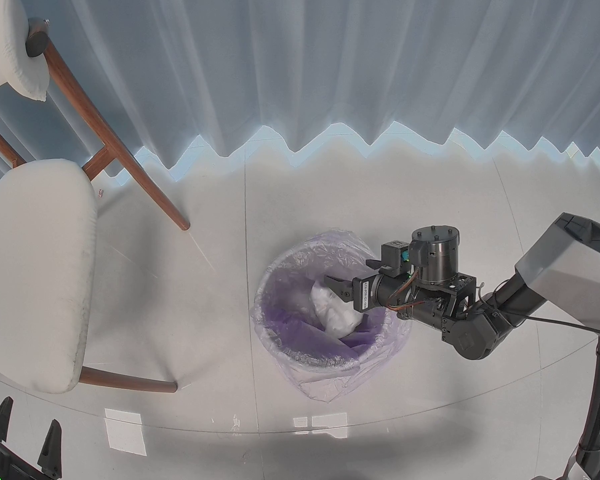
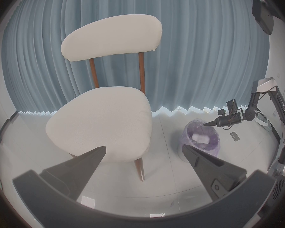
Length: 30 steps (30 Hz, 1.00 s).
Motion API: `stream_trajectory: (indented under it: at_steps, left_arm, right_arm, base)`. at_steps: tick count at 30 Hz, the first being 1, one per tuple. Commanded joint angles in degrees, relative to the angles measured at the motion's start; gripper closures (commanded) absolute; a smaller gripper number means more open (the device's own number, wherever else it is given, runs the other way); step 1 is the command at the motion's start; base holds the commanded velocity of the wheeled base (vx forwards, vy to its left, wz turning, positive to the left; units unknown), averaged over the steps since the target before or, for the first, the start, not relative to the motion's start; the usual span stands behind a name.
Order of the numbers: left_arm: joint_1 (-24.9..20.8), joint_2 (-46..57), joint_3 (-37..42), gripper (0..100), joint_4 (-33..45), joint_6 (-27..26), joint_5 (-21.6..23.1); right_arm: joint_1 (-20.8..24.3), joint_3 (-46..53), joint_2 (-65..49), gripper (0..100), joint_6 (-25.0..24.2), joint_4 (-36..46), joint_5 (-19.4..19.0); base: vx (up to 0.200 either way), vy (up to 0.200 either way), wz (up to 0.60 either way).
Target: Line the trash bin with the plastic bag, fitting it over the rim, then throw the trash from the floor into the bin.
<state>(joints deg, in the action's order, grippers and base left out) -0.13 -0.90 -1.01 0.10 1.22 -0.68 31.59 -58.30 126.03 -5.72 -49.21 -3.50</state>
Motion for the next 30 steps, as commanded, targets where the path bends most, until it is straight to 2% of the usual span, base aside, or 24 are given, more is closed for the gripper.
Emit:
stream_trajectory:
  at_steps: [1,4,5,8,13,17,22,24,25,26,30]
  left_arm:
    - [-0.04,0.46,0.92,0,-0.01,0.01,-0.02]
    - [-0.04,0.46,0.92,0,-0.01,0.01,-0.02]
    - [-0.04,0.46,0.92,0,-0.01,0.01,-0.02]
    - [-0.04,0.46,0.92,0,-0.01,0.01,-0.02]
    - [-0.04,0.46,0.92,0,-0.01,0.01,-0.02]
    - [-0.04,0.46,0.92,0,-0.01,0.01,-0.02]
    - [-0.04,0.46,0.92,0,-0.01,0.1,-0.02]
    - [-0.04,0.46,0.92,0,-0.01,0.1,-0.02]
    - [-0.04,0.46,0.92,0,-0.01,0.1,-0.02]
    - [-0.04,0.46,0.92,0,-0.01,0.01,-0.02]
    - [-0.04,0.46,0.92,0,-0.01,0.01,-0.02]
  right_arm:
    - [-0.65,4.51,-5.53,0,-0.26,0.35,1.13]
    - [-1.53,8.02,-8.87,0,-0.79,-0.18,1.3]
    - [-2.76,12.77,-13.7,0,-1.23,-0.44,1.39]
    - [-4.6,18.13,-20.12,0,-1.49,-0.44,1.65]
    - [-9.17,28.76,-33.3,0,-1.49,-0.09,3.24]
    - [-14.62,37.03,-45.96,0,-1.31,0.96,3.85]
    - [-18.4,42.83,-62.83,0,-1.31,9.57,5.87]
    - [-18.58,43.88,-69.95,0,-1.4,15.11,6.66]
    - [-18.58,43.88,-69.95,0,-1.4,15.11,6.66]
    - [-18.58,44.76,-76.37,0,-1.4,20.03,7.37]
    - [-18.58,46.96,-88.15,0,-0.96,27.94,7.81]
  base:
    - [0.0,0.0,0.0]
    - [0.0,0.0,0.0]
    - [0.0,0.0,0.0]
    - [0.0,0.0,0.0]
    - [0.0,0.0,0.0]
    - [0.0,0.0,0.0]
    - [0.0,0.0,0.0]
    - [0.0,0.0,0.0]
    - [0.0,0.0,0.0]
    - [0.0,0.0,0.0]
    - [0.0,0.0,0.0]
